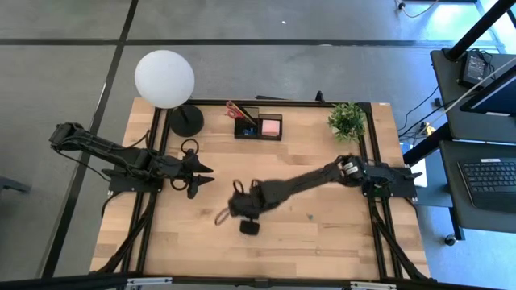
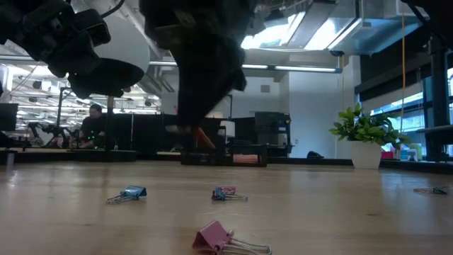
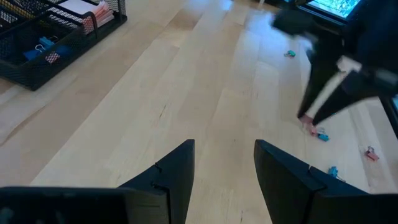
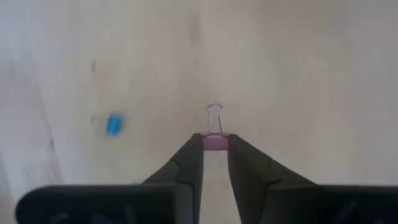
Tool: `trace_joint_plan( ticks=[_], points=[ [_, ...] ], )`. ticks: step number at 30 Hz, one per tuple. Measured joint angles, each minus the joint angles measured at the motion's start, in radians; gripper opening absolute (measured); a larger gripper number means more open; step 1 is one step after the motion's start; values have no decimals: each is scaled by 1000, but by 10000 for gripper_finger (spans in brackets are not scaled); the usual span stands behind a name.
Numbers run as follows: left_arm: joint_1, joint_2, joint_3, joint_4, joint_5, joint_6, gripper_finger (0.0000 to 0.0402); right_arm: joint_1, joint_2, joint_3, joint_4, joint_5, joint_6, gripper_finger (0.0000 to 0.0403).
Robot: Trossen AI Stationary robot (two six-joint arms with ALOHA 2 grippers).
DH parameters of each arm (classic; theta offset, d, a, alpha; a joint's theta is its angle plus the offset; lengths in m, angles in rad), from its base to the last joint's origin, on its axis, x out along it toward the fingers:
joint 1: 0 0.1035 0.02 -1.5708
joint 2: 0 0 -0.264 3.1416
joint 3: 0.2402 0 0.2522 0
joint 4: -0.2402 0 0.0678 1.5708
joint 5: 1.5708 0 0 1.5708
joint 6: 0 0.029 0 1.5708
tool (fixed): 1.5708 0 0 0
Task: Pick and place office supplies into organizer
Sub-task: Put the pink binder clip into the black desk organizer
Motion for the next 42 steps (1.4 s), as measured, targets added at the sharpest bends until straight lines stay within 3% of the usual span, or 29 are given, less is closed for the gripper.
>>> trace_joint_plan(
  ticks=[9, 31, 42],
  points=[
    [0, 0, 0, 1, 0, 0, 159, -140, -94, 1, -18, 41, -115, 68],
    [0, 0, 0, 0, -75, 0, 159, -515, -94, 0, 23, -3, -424, 69],
    [0, 0, 0, 0, -97, 0, 159, -617, -92, 0, 60, -14, -487, 69]
  ],
)
